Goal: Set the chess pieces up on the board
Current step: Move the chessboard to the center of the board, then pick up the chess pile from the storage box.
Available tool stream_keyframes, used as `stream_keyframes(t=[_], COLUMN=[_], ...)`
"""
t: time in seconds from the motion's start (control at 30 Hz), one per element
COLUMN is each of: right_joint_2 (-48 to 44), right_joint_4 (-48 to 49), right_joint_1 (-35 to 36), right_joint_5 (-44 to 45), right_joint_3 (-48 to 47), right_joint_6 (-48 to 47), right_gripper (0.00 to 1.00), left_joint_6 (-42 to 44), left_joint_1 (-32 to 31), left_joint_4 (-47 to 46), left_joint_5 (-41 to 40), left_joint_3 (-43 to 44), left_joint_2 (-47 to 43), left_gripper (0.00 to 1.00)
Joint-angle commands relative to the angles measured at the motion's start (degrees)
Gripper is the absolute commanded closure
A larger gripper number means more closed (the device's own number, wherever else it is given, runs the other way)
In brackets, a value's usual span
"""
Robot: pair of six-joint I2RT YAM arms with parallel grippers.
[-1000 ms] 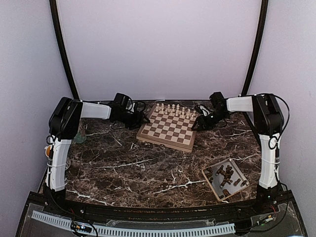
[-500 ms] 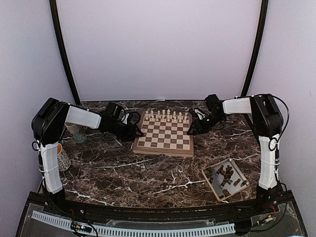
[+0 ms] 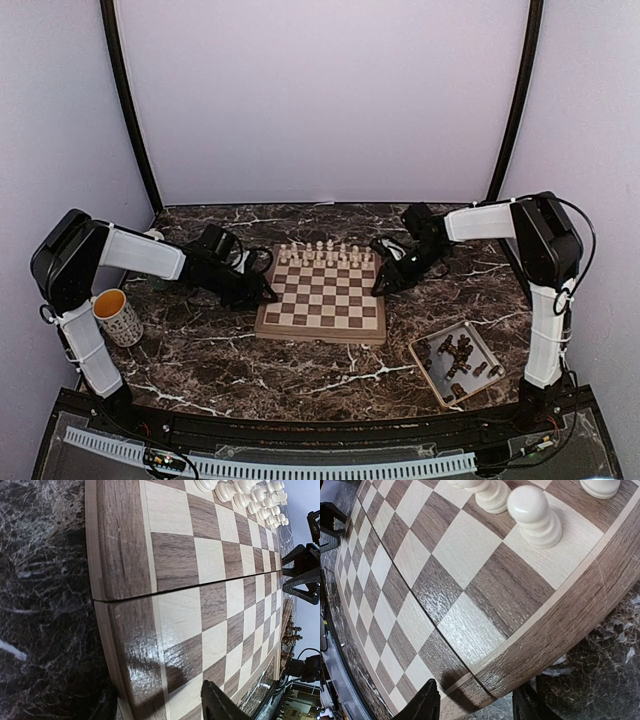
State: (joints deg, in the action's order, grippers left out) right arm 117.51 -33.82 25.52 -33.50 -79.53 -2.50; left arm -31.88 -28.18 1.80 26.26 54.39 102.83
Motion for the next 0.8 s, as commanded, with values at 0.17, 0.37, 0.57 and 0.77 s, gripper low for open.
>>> stream_keyframes(t=[0.17, 0.37, 0.57, 0.77], right_joint_2=[-5.1, -16.6, -29.8, -41.0], right_joint_4=[0.3, -2.1, -8.1, -17.1], right_joint_1=[-1.3, -6.0, -7.2, -7.0], right_joint_5=[0.4, -1.5, 1.2, 6.5], right_joint_3=[-0.5, 0.3, 4.7, 12.9], right_joint_6=[-0.6, -7.7, -20.6, -33.7], right_gripper=[0.44, 0.36, 0.37, 0.42], left_joint_6=[2.4, 8.4, 15.5, 21.7], left_joint_1=[-1.8, -1.9, -2.9, -8.6], left_joint_4=[6.6, 13.9, 12.6, 4.7], left_joint_5=[-4.8, -11.9, -14.6, -13.6], left_joint_3=[1.5, 5.4, 7.0, 6.1], left_joint_2=[-5.5, -12.1, -17.1, -18.6], left_gripper=[0.34, 0.29, 0.32, 0.36])
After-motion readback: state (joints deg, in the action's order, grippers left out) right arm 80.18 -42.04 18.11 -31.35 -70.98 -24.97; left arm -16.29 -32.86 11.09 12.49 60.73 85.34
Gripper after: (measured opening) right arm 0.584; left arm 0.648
